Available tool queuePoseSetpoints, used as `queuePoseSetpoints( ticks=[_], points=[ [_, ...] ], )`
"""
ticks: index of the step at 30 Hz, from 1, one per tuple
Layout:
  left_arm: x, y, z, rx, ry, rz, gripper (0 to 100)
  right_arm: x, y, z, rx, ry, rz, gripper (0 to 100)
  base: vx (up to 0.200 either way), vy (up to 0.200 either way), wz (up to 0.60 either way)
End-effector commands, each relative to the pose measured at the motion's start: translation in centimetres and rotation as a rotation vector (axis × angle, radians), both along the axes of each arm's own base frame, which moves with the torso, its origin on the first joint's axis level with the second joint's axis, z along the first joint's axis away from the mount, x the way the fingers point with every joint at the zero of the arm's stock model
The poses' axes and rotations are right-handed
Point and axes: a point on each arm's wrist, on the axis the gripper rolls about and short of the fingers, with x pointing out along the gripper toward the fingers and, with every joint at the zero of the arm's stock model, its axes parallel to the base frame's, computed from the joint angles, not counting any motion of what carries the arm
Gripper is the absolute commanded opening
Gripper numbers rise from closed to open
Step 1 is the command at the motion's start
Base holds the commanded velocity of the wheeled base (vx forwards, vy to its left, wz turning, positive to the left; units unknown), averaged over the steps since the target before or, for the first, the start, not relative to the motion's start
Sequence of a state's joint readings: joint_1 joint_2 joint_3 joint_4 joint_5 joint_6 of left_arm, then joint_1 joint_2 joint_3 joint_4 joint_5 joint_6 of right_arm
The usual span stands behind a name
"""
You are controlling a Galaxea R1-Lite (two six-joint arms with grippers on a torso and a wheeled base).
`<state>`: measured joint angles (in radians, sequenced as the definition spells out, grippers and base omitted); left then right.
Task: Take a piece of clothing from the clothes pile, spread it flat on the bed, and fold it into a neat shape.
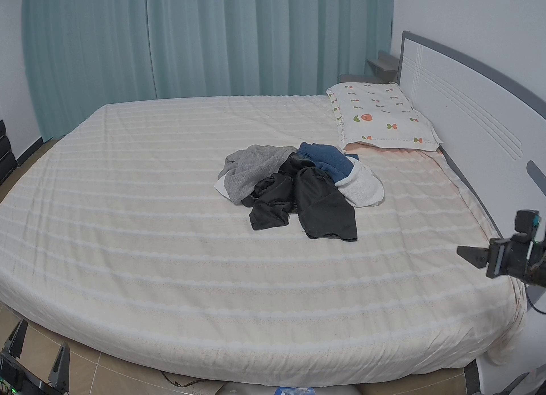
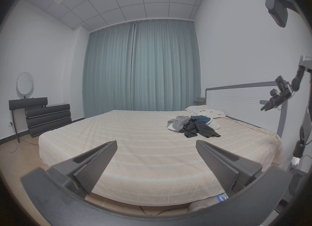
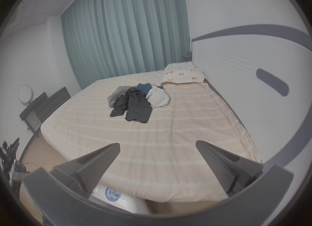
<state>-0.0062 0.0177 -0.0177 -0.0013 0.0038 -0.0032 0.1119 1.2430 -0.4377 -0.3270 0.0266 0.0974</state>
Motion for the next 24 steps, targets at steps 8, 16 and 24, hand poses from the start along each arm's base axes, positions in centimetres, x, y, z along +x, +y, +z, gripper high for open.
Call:
queuePoseSetpoints(
  ticks=[8, 16, 24],
  points=[
    [0.0, 0.0, -0.5, -0.001, 0.000, 0.001, 100, 25.0, 11.6, -13.0, 0.051, 0.106, -0.081, 100, 0.000, 0.000, 0.00],
    [0.0, 0.0, -0.5, 0.000, 0.000, 0.001, 100, 28.7, 15.3, -16.3, 0.102, 0.142, -0.077, 100, 0.000, 0.000, 0.00],
    [0.0, 0.0, -0.5, 0.000, 0.000, 0.001, 100, 31.5, 16.8, -19.6, 0.144, 0.182, -0.138, 100, 0.000, 0.000, 0.00]
  ],
)
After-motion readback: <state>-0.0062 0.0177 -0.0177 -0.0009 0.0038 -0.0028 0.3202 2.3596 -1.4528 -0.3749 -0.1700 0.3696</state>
